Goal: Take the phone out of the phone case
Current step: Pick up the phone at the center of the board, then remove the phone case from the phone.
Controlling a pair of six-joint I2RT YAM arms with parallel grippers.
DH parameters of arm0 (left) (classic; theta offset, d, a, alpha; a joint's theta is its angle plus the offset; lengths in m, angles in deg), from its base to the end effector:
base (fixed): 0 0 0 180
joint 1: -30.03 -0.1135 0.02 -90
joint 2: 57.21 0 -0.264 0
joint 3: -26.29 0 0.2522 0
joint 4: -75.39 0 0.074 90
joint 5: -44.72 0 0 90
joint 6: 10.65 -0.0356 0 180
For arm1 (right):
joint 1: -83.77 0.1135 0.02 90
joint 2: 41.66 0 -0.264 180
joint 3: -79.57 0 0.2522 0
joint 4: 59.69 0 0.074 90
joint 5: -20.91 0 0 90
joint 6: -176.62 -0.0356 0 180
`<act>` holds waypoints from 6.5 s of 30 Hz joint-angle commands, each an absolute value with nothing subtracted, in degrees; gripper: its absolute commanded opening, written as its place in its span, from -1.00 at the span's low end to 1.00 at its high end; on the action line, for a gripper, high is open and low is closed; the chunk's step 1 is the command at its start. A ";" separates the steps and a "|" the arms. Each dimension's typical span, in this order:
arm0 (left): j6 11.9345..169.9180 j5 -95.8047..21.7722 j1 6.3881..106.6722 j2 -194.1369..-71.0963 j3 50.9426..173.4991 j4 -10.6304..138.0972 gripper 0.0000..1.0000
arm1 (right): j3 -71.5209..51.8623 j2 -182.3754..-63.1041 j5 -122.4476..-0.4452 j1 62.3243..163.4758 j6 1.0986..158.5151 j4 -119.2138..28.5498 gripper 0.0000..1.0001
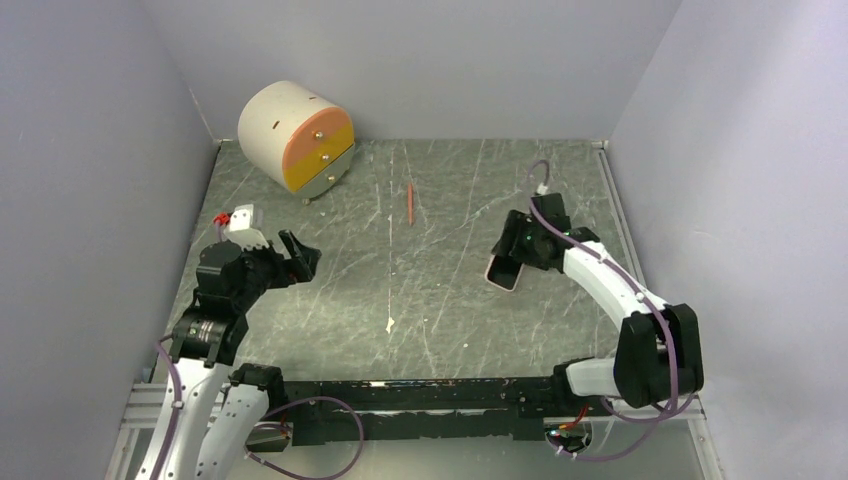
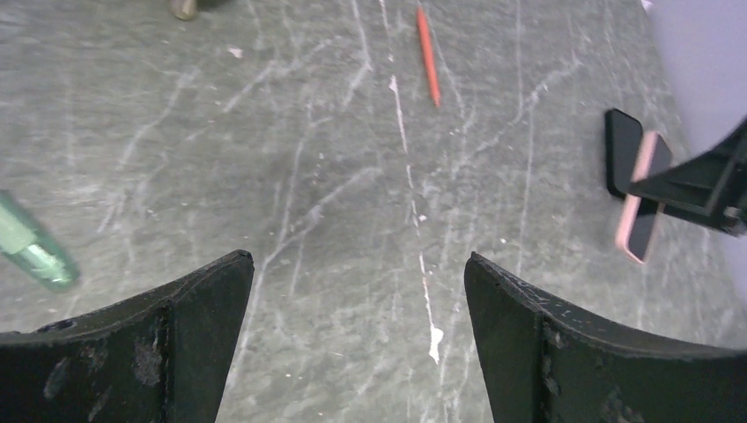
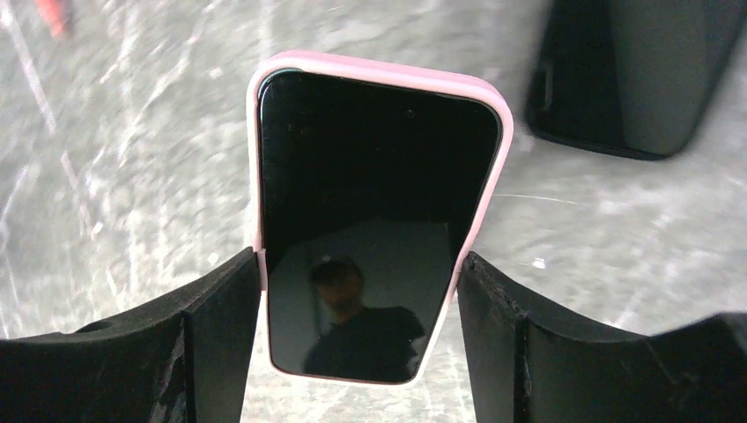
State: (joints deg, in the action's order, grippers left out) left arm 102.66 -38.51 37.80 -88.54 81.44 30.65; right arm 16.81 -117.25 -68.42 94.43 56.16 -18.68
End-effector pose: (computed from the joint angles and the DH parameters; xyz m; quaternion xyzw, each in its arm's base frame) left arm 0.1256 -0.0214 0.3136 -0.0780 0.8193 -0.1985 0.5323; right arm 0.2602 0.0494 0.2247 0.1616 0.9368 0.1142 0.2886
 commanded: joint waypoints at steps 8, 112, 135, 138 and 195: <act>107.48 -24.12 38.03 -94.88 83.48 35.60 0.89 | 14.90 -113.85 -64.16 114.05 66.22 -35.42 -0.56; 162.61 -29.29 43.30 -91.84 68.93 78.39 -0.95 | 24.68 -119.41 -35.26 122.29 29.34 -94.09 0.15; 164.87 -27.76 43.30 -91.05 68.78 81.06 -0.95 | 21.68 -124.51 -30.94 122.36 25.63 -104.24 -0.49; 165.16 -28.19 43.30 -91.04 68.58 80.11 -0.95 | 21.68 -124.80 -28.65 122.26 26.60 -105.82 -0.67; 118.57 4.56 42.86 -107.96 96.68 56.59 -0.95 | 15.62 -104.91 -14.24 119.64 98.16 -50.30 0.02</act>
